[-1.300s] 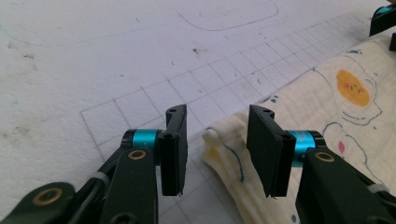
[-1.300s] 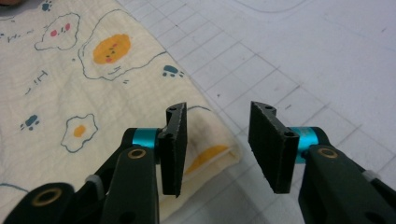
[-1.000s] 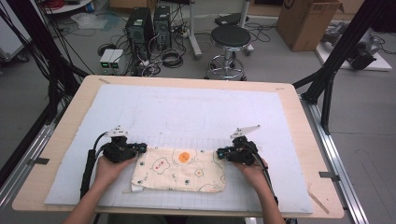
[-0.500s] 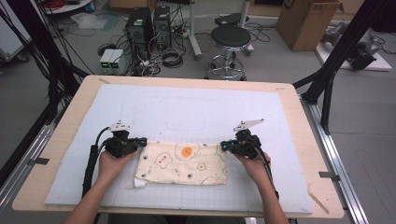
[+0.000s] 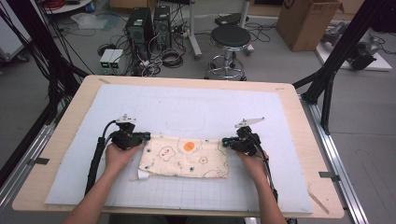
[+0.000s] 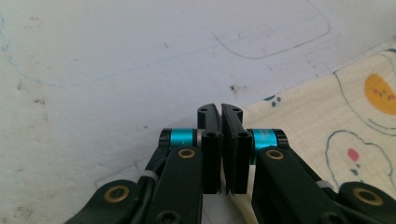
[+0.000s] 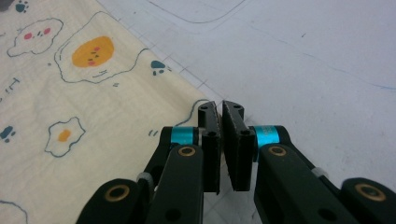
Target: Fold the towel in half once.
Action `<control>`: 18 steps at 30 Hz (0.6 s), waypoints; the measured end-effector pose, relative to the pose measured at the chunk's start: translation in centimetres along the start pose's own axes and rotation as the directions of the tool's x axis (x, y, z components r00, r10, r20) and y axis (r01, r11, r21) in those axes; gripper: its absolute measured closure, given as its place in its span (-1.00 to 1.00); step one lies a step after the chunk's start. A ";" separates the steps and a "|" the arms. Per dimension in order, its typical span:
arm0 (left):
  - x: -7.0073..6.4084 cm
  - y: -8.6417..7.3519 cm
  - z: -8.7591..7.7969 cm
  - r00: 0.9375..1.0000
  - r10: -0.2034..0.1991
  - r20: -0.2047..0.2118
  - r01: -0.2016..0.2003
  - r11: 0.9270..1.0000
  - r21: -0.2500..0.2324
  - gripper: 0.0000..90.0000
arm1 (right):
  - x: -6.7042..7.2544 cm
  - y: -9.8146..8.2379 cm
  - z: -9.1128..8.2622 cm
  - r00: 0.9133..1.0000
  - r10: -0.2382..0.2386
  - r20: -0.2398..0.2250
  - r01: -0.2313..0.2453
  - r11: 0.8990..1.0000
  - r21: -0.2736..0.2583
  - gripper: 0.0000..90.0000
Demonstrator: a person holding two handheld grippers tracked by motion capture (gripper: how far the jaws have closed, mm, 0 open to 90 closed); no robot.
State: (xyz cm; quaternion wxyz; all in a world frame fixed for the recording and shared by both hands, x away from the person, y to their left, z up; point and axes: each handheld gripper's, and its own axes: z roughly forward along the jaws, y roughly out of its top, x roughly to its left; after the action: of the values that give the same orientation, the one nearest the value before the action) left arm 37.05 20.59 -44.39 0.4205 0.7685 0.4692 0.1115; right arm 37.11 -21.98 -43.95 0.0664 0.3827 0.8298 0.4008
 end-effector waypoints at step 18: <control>0.1 0.3 -1.0 0.999 0.026 0.038 -0.024 0.998 -0.063 0.54 | 0.3 0.2 -0.5 0.999 0.010 -0.032 -0.012 0.998 -0.062 0.42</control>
State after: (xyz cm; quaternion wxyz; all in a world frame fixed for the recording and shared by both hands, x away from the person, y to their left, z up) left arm 36.77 21.15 -43.55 0.4517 0.7629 0.4477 0.1165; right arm 36.80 -21.96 -43.41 0.0631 0.3786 0.8157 0.4329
